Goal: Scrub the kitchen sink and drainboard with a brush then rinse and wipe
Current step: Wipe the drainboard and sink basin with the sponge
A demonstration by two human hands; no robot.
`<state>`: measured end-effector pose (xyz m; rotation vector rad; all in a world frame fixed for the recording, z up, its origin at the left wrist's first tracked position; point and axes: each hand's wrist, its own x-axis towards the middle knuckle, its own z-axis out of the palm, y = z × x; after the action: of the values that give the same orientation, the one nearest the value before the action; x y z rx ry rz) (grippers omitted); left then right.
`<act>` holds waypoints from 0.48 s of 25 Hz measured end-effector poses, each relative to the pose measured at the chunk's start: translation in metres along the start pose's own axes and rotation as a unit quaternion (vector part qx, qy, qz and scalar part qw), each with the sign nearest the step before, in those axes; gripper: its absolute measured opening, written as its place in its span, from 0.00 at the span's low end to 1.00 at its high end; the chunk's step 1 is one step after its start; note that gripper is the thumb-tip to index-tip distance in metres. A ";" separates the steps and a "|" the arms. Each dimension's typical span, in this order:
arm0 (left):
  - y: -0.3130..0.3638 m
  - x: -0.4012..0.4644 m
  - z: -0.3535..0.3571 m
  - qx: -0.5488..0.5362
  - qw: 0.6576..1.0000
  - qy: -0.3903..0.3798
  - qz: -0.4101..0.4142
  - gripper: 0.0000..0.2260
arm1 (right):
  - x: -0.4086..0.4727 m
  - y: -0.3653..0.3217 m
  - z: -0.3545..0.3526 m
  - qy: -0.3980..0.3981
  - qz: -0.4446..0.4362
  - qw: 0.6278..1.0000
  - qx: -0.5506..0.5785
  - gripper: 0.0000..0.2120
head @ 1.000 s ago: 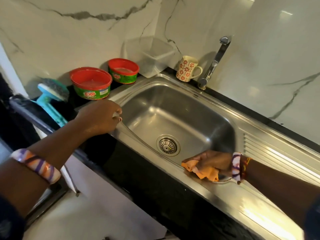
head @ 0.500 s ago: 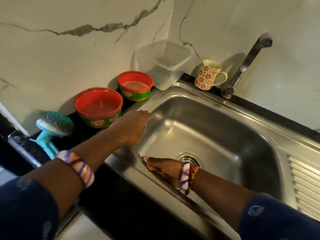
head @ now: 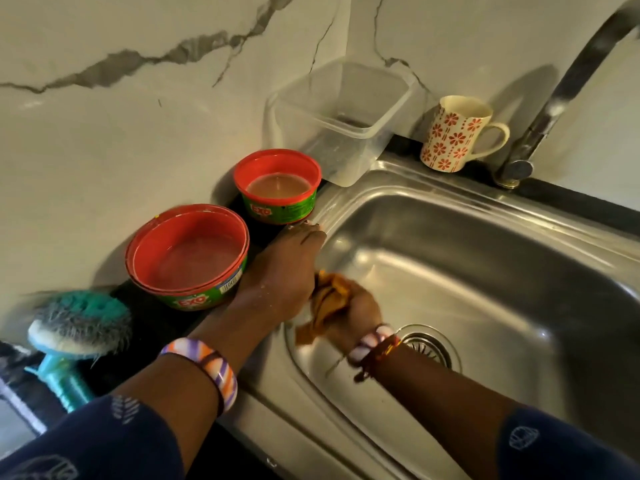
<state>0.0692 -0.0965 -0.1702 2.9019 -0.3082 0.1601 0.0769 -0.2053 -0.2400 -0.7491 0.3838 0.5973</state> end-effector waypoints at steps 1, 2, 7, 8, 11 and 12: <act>0.000 -0.001 -0.001 -0.008 1.000 0.003 -0.002 0.23 | 0.009 -0.011 0.004 0.025 -0.071 0.997 0.011 0.09; -0.002 0.000 0.001 -0.015 1.000 0.006 -0.004 0.24 | 0.016 -0.016 0.010 0.042 -0.133 0.990 0.003 0.09; -0.004 0.008 0.012 0.022 1.000 0.006 -0.020 0.25 | 0.049 -0.009 0.034 0.117 -0.258 0.901 -0.329 0.29; -0.005 0.009 0.015 0.017 1.000 0.016 -0.009 0.24 | 0.056 -0.015 0.029 0.137 -0.297 0.873 -0.361 0.30; -0.006 0.006 0.018 -0.016 0.999 0.021 -0.019 0.24 | 0.082 -0.052 0.037 0.212 -0.285 0.856 -0.376 0.31; -0.007 0.005 0.019 0.002 0.999 0.040 -0.006 0.24 | 0.087 -0.062 0.045 0.211 -0.267 0.866 -0.367 0.31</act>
<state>0.0768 -0.0952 -0.1889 2.8921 -0.2765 0.2731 0.1881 -0.1773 -0.2229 -1.6722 0.3215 0.0152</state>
